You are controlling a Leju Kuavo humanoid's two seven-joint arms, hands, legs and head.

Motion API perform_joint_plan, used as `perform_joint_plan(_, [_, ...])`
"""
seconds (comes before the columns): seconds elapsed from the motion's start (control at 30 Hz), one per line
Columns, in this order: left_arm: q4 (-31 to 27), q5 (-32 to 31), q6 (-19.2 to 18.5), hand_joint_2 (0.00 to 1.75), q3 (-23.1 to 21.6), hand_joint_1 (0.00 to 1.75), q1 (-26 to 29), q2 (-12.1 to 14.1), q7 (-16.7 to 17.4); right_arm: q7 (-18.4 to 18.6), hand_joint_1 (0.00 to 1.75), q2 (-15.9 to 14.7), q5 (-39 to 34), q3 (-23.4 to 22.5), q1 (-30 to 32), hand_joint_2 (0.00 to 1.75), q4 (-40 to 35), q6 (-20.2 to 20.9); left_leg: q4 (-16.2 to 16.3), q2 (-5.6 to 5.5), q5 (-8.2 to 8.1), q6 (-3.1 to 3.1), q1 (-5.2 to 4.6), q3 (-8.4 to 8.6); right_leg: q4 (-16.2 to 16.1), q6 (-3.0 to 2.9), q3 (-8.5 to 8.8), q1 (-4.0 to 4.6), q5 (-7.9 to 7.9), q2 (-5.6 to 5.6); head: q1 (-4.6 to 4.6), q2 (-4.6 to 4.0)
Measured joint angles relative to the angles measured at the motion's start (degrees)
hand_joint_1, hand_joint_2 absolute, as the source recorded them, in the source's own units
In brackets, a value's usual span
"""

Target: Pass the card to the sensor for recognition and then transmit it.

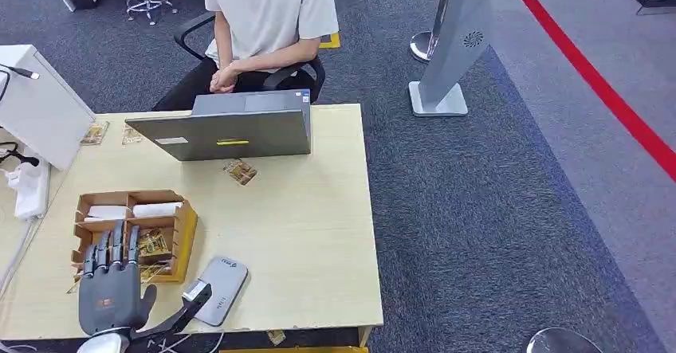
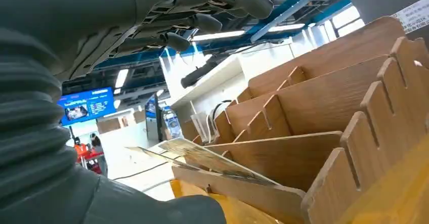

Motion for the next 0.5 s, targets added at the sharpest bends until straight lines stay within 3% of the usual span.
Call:
perform_joint_plan(0.33, [0.0,0.0,-0.2,1.75,0.5,0.0,0.1,-0.4,-1.0,0.0,0.0,0.0,0.0,0.0,0.0,1.75,0.0,0.0,0.0,0.0,0.0,0.0,0.0,0.0,0.0,0.0,0.0,0.0,0.0,0.0,0.0,0.0])
perform_joint_plan(0.37, [0.0,0.0,-0.3,1.75,0.5,1.75,0.2,-0.5,-1.1,0.0,0.0,0.0,0.0,0.0,0.0,1.75,0.0,0.0,0.0,0.0,0.0,0.0,0.0,0.0,0.0,0.0,0.0,0.0,0.0,0.0,0.0,0.0])
perform_joint_plan(0.5, [0.0,0.0,-1.0,1.75,0.9,1.75,0.5,-0.9,-2.3,0.0,0.0,0.0,0.0,0.0,0.0,1.75,0.0,0.0,0.0,0.0,0.0,0.0,0.0,0.0,0.0,0.0,0.0,0.0,0.0,0.0,0.0,0.0])
